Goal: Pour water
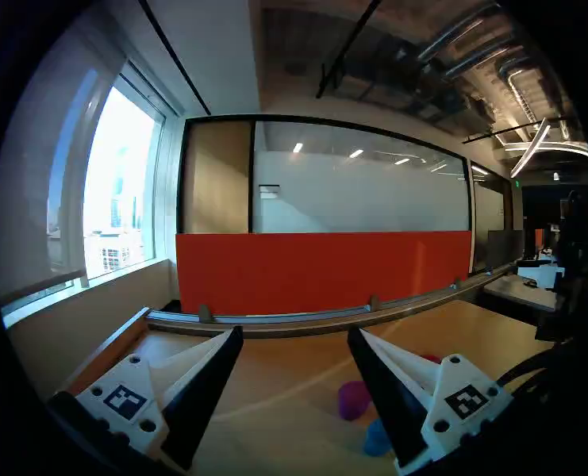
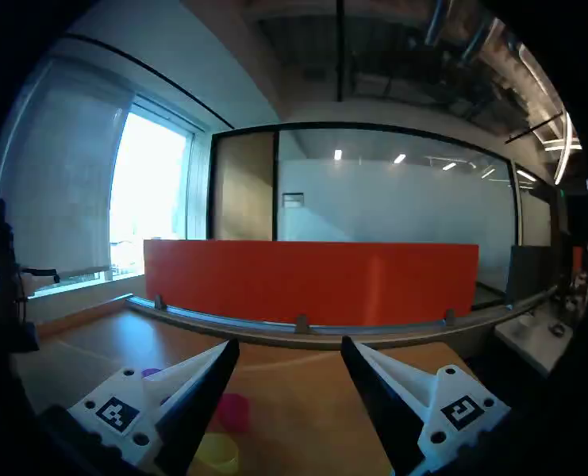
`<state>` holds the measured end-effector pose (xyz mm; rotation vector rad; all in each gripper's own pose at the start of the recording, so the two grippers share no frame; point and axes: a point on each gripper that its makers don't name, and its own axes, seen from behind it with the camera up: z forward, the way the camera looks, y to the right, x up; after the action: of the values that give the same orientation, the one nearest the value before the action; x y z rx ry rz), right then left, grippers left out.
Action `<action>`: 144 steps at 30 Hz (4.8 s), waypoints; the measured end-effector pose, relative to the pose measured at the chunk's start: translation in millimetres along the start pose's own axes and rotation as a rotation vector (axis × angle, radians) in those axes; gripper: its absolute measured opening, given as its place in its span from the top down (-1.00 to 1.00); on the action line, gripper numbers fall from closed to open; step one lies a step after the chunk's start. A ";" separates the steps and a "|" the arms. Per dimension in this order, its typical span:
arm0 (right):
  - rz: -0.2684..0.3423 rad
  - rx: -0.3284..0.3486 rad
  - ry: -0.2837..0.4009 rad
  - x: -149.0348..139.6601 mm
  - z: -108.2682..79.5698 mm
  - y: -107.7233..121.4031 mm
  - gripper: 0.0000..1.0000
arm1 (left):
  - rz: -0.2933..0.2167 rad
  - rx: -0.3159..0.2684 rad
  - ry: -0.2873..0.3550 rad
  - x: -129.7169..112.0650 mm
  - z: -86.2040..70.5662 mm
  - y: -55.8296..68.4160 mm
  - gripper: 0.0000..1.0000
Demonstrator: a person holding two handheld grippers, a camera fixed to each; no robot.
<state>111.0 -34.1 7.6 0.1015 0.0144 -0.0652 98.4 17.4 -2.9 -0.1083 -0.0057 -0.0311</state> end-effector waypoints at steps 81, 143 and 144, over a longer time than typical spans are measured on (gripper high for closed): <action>-0.200 0.752 -0.393 -100.7 0.3 -125.0 -0.98 | 0.238 -0.685 -0.410 -166.6 18.1 103.9 -0.96; -0.222 0.816 -0.508 -176.0 19.4 -148.3 -0.98 | 0.277 -0.801 -0.573 -288.2 55.8 165.0 -0.96; -0.221 0.816 -0.508 -176.1 19.4 -148.2 -0.98 | 0.278 -0.801 -0.572 -288.2 56.1 165.7 -0.96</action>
<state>-74.2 -171.8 15.1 0.8969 -0.5139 -0.3149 -184.7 196.9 32.9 -0.9153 -0.5528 0.2801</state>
